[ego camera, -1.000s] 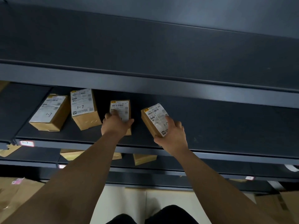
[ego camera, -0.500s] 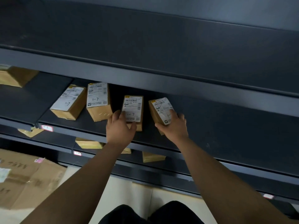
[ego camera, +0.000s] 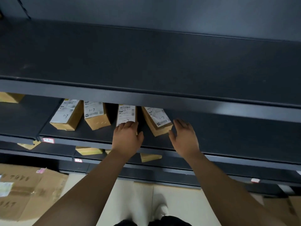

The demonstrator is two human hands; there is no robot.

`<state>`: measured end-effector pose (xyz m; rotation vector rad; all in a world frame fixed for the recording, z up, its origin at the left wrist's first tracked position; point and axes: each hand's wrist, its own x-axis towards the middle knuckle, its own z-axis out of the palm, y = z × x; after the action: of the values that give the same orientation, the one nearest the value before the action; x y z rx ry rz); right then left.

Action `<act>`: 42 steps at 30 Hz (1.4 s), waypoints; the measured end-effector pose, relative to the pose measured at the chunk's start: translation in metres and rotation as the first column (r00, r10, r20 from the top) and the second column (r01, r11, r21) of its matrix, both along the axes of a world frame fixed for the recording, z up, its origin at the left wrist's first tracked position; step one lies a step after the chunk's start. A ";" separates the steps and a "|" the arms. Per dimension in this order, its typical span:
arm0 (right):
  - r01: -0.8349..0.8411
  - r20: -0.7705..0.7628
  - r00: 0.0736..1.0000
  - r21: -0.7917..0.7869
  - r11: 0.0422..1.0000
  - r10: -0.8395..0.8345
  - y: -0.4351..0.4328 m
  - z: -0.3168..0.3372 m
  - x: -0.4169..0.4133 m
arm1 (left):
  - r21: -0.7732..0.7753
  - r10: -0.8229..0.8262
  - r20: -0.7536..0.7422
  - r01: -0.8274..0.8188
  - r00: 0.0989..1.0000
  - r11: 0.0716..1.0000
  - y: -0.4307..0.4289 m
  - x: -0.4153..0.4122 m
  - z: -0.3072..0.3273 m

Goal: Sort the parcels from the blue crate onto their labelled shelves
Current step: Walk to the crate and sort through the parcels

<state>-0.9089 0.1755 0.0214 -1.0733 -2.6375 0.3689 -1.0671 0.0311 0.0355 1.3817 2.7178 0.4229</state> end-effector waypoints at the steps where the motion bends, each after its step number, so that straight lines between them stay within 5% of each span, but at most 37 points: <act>1: 0.025 -0.001 1.000 0.002 1.000 -0.025 -0.005 0.002 0.010 | -0.002 -0.037 0.002 0.037 0.999 0.999 0.000 0.004 0.000; 8: 0.311 -0.040 0.950 -0.003 0.950 -0.311 -0.076 0.014 0.090 | -0.027 -0.347 0.031 0.348 0.937 0.937 -0.010 0.053 0.005; 15: 0.626 0.002 0.780 -0.008 0.780 -0.626 -0.171 0.024 0.199 | -0.002 -0.681 0.023 0.681 0.732 0.732 -0.025 0.146 0.013; 22: 0.804 0.037 0.594 -0.031 0.594 -0.803 -0.239 0.031 0.294 | 0.015 -0.826 0.042 0.827 0.562 0.563 -0.037 0.248 0.020; 24: 0.933 0.037 0.360 -0.040 0.359 -0.932 -0.297 0.036 0.401 | 0.024 -0.946 0.005 0.946 0.325 0.325 -0.053 0.373 0.025; 26: 0.927 0.029 0.375 -0.029 0.374 -0.927 -0.300 0.032 0.411 | 0.014 -0.942 0.036 0.942 0.334 0.334 -0.053 0.382 0.029; 34: 0.991 0.068 0.135 -0.021 0.134 -0.988 -0.392 0.043 0.594 | 0.056 -0.995 0.042 0.994 0.087 0.089 -0.098 0.596 0.022; 42: 0.997 0.075 -0.022 -0.067 -0.028 -0.997 -0.433 0.047 0.721 | 0.014 -0.998 0.055 0.999 -0.032 -0.031 -0.122 0.746 0.014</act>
<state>-0.1876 -0.2571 0.0687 -2.6114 -1.0368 0.1067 -0.3212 -0.0910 0.0496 2.7083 0.8422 0.2025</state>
